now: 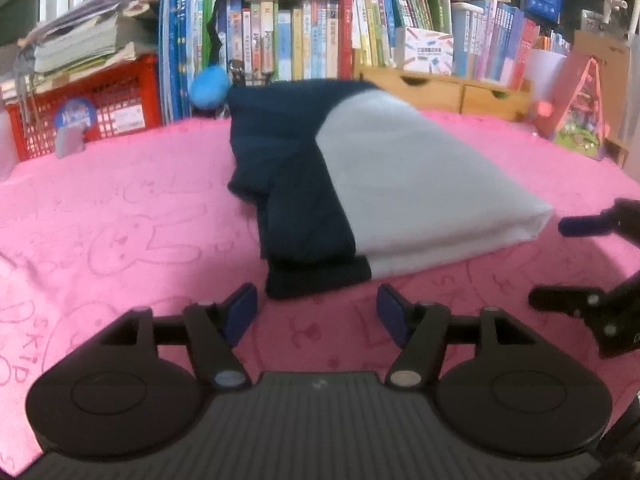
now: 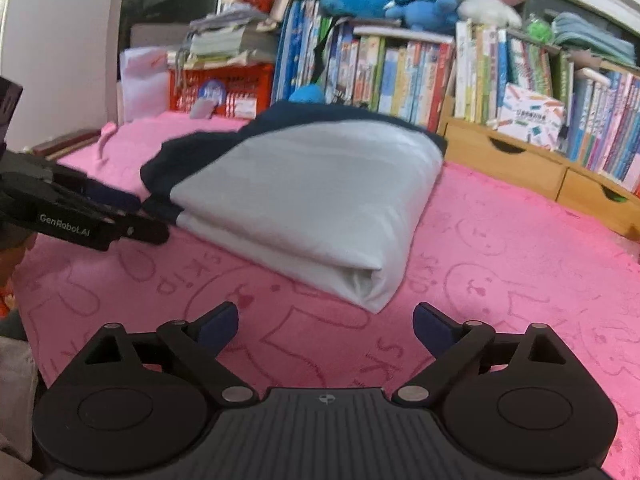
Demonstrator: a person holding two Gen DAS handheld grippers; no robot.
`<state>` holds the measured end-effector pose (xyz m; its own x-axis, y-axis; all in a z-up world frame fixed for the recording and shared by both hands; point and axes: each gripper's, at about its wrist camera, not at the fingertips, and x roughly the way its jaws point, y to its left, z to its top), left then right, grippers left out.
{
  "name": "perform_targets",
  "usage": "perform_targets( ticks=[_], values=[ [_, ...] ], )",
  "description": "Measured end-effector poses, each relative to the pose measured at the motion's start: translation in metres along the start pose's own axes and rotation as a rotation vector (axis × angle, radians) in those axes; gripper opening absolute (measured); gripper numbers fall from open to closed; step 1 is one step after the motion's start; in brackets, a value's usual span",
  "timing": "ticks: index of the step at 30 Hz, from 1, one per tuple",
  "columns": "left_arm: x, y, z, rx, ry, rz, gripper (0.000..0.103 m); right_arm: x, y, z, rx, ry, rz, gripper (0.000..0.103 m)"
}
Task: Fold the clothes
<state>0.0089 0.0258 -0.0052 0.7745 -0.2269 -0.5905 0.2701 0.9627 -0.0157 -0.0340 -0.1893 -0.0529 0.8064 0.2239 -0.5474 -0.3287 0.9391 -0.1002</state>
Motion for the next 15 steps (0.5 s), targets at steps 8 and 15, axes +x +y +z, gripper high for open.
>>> perform_targets(
  ticks=[8, 15],
  values=[
    [0.007, 0.003, 0.002, 0.019, -0.001, -0.027, 0.083, 0.010, -0.015, 0.004, 0.093, 0.067, 0.051, 0.103],
    [0.016, 0.014, 0.011, 0.033, 0.014, -0.073, 0.088, 0.010, -0.015, 0.005, 0.077, 0.068, 0.053, 0.103]
  ],
)
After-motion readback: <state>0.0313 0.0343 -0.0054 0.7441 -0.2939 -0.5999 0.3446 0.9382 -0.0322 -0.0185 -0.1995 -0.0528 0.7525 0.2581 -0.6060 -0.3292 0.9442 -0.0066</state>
